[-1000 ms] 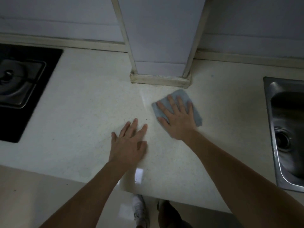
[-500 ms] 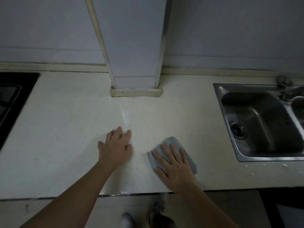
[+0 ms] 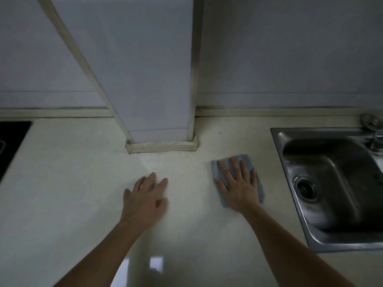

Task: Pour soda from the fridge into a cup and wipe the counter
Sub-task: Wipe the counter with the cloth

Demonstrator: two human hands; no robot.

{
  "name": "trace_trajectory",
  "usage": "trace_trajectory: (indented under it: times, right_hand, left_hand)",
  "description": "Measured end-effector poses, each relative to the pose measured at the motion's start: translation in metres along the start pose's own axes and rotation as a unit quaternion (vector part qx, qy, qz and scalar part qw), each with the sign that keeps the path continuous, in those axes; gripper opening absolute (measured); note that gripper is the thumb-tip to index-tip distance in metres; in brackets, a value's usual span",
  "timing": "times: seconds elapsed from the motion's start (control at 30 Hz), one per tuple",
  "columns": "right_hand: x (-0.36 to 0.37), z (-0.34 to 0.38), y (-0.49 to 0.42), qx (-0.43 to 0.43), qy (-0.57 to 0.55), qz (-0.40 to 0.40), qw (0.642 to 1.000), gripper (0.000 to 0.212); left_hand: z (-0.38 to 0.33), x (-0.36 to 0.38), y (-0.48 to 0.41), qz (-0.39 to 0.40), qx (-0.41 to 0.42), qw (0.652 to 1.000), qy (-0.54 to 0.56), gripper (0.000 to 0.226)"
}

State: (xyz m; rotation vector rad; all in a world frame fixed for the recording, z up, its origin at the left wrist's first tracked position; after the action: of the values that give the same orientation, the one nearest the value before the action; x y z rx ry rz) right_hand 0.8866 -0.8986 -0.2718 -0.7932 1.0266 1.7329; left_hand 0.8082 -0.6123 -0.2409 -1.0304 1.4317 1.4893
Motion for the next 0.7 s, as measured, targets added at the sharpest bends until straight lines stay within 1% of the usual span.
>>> trace_trajectory:
  times: [0.13,0.27,0.33,0.43,0.53,0.63,0.7]
  right_hand:
    - [-0.02,0.0,-0.059,0.022,-0.003,-0.007,1.0,0.07]
    - [-0.032,-0.001,-0.103,0.026,0.003,-0.022,0.999,0.071]
    - [-0.037,-0.001,-0.119,0.018,0.015,-0.026,0.999,0.071]
    - [-0.042,-0.001,-0.137,0.015,0.02,-0.04,0.999,0.07]
    - [-0.046,-0.002,-0.151,0.029,0.019,-0.036,0.999,0.07]
    - [-0.048,0.002,-0.15,0.009,0.02,-0.034,0.999,0.071]
    - [-0.057,0.006,-0.142,0.007,-0.006,-0.046,0.999,0.07]
  left_hand:
    - [-0.002,-0.011,-0.022,-0.028,0.019,0.999,0.009,0.059]
    - [-0.005,-0.015,-0.032,-0.02,0.018,0.999,0.02,0.059]
    - [-0.005,-0.011,-0.033,0.001,0.014,1.0,0.024,0.059]
    - [-0.005,-0.009,-0.033,0.016,0.009,0.999,0.034,0.06]
    - [-0.006,-0.012,-0.033,0.024,0.003,0.999,0.044,0.061]
    - [-0.004,-0.013,-0.036,0.035,0.005,0.999,0.037,0.065]
    - [-0.002,-0.016,-0.036,0.039,0.009,0.998,0.039,0.067]
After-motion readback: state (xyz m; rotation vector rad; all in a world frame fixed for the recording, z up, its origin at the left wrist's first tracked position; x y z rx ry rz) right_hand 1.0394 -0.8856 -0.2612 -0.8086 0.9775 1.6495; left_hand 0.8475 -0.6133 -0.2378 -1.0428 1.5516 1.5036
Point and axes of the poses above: each hand's wrist, its own y-axis away from the middle knuckle, its own x-axis out of the palm, z = x × y, the point moved 3 cm from there along -y, towards the middle knuckle, and after that the axes turned 15 degrees about -y, right-handed, at the moved point
